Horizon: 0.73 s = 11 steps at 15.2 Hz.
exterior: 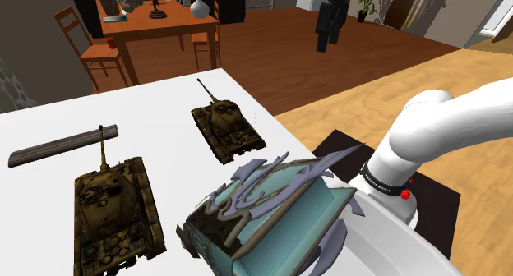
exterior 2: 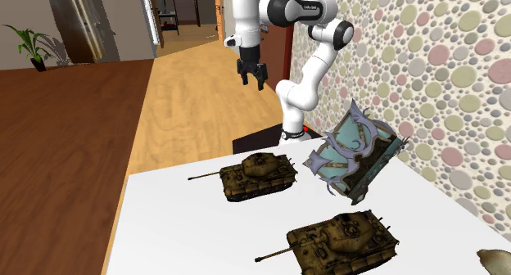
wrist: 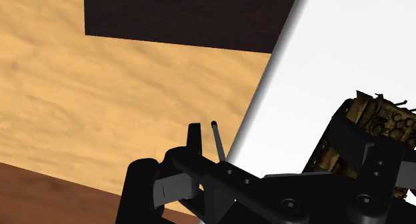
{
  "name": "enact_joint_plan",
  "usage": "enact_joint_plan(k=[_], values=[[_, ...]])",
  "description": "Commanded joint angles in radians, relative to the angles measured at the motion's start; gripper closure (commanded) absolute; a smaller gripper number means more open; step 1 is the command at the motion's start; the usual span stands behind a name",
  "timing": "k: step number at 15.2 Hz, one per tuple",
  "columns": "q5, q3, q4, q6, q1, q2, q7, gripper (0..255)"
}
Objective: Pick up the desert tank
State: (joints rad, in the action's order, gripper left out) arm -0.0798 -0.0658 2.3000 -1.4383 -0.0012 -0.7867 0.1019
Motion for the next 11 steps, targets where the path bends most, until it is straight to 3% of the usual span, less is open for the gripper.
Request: enact_joint_plan(k=[1,11], values=[[0.0,0.0,0.0,0.0,0.0,0.0,0.0,0],[-0.11,-0.202,-0.039,-0.229,-0.011,0.233,-0.304,0]])
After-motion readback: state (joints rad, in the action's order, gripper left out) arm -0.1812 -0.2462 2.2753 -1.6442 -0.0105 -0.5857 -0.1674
